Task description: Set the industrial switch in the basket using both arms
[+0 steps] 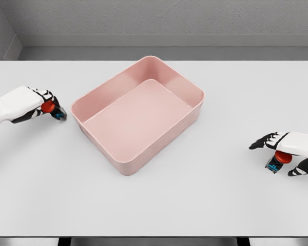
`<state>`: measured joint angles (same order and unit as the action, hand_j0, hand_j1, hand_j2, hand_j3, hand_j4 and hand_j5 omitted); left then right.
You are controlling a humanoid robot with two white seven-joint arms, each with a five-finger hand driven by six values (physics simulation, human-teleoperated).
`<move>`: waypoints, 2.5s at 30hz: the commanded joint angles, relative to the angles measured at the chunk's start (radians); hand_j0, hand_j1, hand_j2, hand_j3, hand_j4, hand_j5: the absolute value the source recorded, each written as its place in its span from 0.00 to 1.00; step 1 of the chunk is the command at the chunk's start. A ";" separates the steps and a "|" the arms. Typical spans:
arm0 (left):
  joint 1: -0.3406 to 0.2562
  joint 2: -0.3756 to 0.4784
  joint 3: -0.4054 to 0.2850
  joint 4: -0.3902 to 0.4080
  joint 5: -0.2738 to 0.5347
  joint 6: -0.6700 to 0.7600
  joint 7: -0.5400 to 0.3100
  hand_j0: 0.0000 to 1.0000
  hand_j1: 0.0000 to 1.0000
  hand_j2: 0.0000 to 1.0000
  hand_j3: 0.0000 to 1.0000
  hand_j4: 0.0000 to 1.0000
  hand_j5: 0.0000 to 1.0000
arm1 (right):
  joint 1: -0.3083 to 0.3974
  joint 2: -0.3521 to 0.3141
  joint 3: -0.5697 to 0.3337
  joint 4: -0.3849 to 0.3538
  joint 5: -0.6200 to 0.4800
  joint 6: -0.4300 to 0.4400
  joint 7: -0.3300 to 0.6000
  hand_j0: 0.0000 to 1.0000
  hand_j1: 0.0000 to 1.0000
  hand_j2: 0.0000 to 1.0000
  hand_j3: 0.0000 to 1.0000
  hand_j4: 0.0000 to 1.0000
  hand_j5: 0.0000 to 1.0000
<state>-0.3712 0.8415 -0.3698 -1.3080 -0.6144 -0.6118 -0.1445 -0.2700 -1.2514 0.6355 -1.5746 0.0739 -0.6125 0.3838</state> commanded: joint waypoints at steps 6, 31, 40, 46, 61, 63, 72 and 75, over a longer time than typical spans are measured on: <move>0.005 0.041 0.026 -0.045 0.024 0.001 -0.001 0.36 0.36 0.36 0.36 0.36 0.36 | 0.000 -0.006 -0.004 -0.001 -0.006 0.002 0.001 0.83 0.83 0.83 0.83 0.83 0.83; 0.037 0.042 0.129 -0.312 0.065 0.001 -0.007 0.36 0.36 0.36 0.36 0.36 0.36 | -0.002 -0.008 -0.007 0.005 -0.006 0.002 0.023 0.53 0.53 0.53 0.53 0.53 0.53; 0.046 -0.005 0.118 -0.366 0.061 0.001 -0.010 0.36 0.36 0.36 0.36 0.36 0.36 | -0.017 -0.010 -0.013 -0.002 -0.006 0.002 0.027 0.50 0.50 0.50 0.50 0.50 0.50; 0.048 -0.042 0.106 -0.386 0.055 0.001 -0.012 0.36 0.36 0.36 0.36 0.36 0.36 | -0.017 -0.010 -0.045 -0.004 -0.006 0.002 0.029 0.49 0.49 0.49 0.49 0.49 0.49; 0.017 -0.171 -0.028 -0.382 -0.005 0.001 -0.012 0.36 0.36 0.36 0.36 0.36 0.36 | -0.103 0.000 -0.046 -0.021 -0.006 0.002 0.029 0.49 0.49 0.49 0.49 0.49 0.49; 0.014 -0.182 -0.037 -0.373 -0.022 0.001 -0.012 0.35 0.35 0.35 0.35 0.35 0.35 | -0.115 0.001 -0.046 -0.025 -0.006 0.002 0.029 0.49 0.49 0.49 0.49 0.49 0.49; -0.011 -0.246 -0.083 -0.267 -0.074 0.001 -0.012 0.36 0.36 0.36 0.36 0.36 0.36 | -0.147 0.023 -0.046 -0.033 -0.006 0.002 0.029 0.49 0.49 0.49 0.49 0.49 0.49; -0.011 -0.248 -0.086 -0.260 -0.077 0.001 -0.012 0.36 0.36 0.36 0.36 0.36 0.36 | -0.163 0.035 -0.046 -0.038 -0.006 0.002 0.030 0.49 0.49 0.49 0.49 0.49 0.49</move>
<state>-0.3820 0.5996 -0.4503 -1.5786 -0.6937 -0.6116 -0.1574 -0.4372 -1.2219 0.5897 -1.6085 0.0740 -0.6129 0.4137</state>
